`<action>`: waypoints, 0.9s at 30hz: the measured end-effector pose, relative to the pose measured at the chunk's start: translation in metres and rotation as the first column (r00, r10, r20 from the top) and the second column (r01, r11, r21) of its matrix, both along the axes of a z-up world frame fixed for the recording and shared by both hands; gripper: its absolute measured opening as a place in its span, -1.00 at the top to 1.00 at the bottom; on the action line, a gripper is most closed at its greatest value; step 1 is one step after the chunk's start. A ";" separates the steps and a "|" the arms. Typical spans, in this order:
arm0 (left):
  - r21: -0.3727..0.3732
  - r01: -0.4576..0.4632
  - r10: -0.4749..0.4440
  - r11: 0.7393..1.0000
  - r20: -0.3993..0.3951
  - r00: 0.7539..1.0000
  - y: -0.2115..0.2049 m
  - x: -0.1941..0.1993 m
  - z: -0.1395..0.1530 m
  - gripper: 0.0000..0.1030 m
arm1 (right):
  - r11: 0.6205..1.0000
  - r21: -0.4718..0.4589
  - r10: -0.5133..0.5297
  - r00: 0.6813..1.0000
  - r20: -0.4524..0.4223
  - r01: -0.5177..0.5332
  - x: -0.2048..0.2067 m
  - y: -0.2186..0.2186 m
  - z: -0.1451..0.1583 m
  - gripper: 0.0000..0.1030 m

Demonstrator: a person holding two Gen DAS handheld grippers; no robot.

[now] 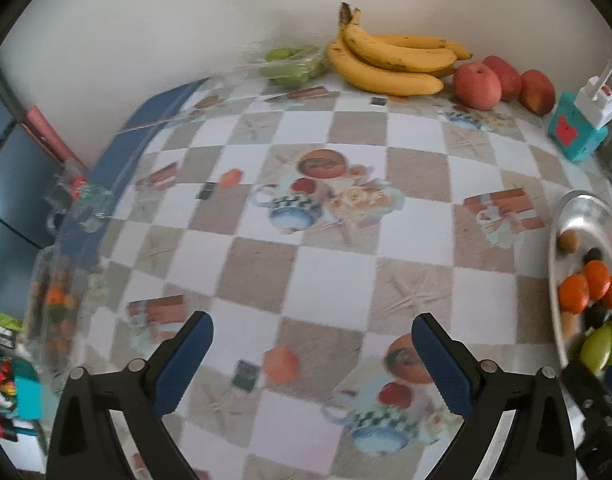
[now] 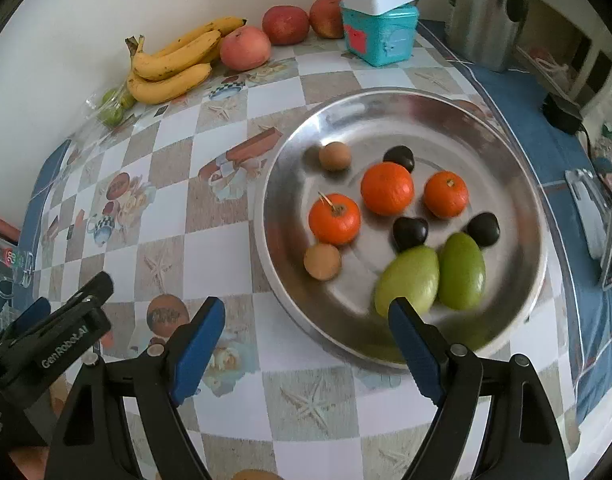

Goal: Organize fruits

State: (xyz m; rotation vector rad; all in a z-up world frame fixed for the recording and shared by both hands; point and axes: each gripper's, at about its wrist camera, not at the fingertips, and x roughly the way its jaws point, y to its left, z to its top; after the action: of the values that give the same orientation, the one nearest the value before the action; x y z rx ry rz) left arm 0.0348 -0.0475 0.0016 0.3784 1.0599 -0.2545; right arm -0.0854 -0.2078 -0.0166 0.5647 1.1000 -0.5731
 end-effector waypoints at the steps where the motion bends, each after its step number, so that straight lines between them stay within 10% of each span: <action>1: 0.010 -0.002 0.002 1.000 0.013 1.000 0.004 -0.003 0.002 -0.96 | 1.000 0.003 -0.005 1.000 0.004 0.005 -0.003 0.001 0.001 -0.64; 27: 0.020 0.054 -0.055 0.998 0.050 0.997 0.041 -0.053 0.028 -0.96 | 0.998 -0.060 -0.018 1.000 0.003 0.018 -0.052 0.033 0.014 -0.64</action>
State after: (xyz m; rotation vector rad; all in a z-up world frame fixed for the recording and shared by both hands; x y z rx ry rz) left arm -0.0186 -0.0065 0.0299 0.4287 1.0043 -0.2822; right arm -0.1377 -0.1753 -0.0024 0.5234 1.0727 -0.6185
